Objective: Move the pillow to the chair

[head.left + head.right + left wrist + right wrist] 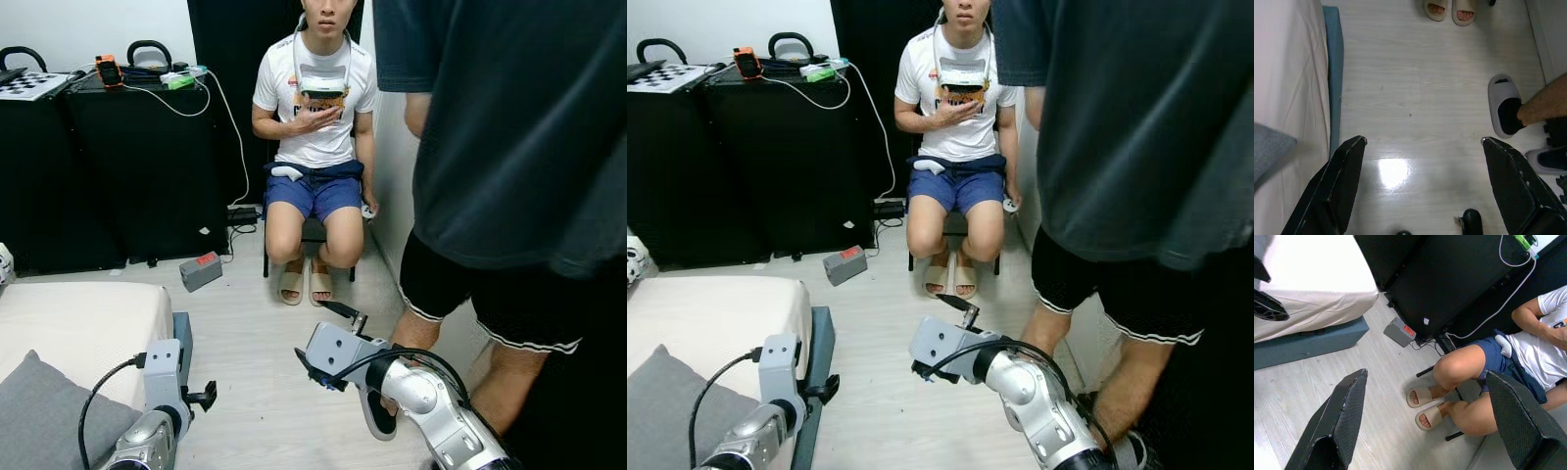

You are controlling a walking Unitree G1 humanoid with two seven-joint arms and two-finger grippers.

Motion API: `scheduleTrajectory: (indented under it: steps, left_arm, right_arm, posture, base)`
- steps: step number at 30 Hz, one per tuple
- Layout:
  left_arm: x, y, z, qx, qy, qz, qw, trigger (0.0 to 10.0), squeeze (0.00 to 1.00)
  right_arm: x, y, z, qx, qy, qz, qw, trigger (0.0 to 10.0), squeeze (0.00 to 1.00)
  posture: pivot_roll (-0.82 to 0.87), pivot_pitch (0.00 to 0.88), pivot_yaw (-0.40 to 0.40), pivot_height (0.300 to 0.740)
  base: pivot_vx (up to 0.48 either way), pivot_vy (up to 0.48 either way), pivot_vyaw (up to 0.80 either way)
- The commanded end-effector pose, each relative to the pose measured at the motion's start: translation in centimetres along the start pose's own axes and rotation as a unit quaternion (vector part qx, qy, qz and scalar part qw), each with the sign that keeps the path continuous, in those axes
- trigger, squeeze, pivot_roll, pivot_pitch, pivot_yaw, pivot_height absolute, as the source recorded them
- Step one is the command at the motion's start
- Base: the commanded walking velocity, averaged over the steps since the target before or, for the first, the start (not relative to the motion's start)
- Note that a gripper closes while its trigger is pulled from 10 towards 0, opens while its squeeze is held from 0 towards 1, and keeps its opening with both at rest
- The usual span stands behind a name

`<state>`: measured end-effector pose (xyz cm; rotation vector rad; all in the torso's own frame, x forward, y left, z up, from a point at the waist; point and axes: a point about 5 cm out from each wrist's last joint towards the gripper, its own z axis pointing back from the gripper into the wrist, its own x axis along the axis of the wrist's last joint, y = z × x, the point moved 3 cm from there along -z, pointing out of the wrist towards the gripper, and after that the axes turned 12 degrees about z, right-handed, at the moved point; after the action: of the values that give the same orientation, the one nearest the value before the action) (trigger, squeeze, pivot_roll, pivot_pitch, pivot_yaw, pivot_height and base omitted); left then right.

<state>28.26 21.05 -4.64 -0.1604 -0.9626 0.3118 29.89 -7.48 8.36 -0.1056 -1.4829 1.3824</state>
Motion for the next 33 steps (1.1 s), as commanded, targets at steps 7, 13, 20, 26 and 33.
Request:
scheduleTrajectory:
  steps: [7, 13, 20, 26, 33]
  left_arm:
    - [-1.6, 0.4, 0.5, 0.008, 0.017, -0.001, 1.0, 10.0, 0.0]
    - [-1.7, 0.4, 0.5, 0.004, 0.018, -0.005, 1.0, 10.0, 0.0]
    - [-1.4, 0.4, 0.5, 0.003, 0.014, -0.004, 1.0, 10.0, 0.0]
    - [-1.4, 0.4, 0.5, 0.003, 0.015, -0.003, 1.0, 10.0, 0.0]
    - [-1.3, 0.5, 0.4, 0.002, 0.017, -0.004, 1.0, 10.0, 0.0]
  right_arm:
    - [-0.2, 0.2, 0.2, 0.005, 0.004, -0.009, 1.0, 10.0, 0.0]
    - [-0.2, 0.0, 0.3, 0.003, 0.005, -0.008, 1.0, 10.0, 0.0]
    - [-0.2, 0.0, 0.3, 0.003, 0.005, -0.008, 1.0, 10.0, 0.0]
    - [-0.2, 0.2, 0.2, 0.004, 0.005, -0.009, 1.0, 10.0, 0.0]
    - [-0.2, 0.2, 0.0, 0.004, 0.006, -0.009, 1.0, 10.0, 0.0]
  posture:
    - [-0.05, 0.0, -0.016, 0.74]
    - [-0.05, 0.0, -0.015, 0.74]
    - [-0.04, 0.0, 0.003, 0.74]
    - [-0.01, 0.0, 0.049, 0.74]
    - [-0.01, 0.0, 0.059, 0.74]
  base:
    - [0.0, 0.0, 0.0]
    - [0.0, 0.0, 0.0]
    - [0.0, 0.0, 0.0]
    - [0.0, 0.0, 0.0]
    - [0.0, 0.0, 0.0]
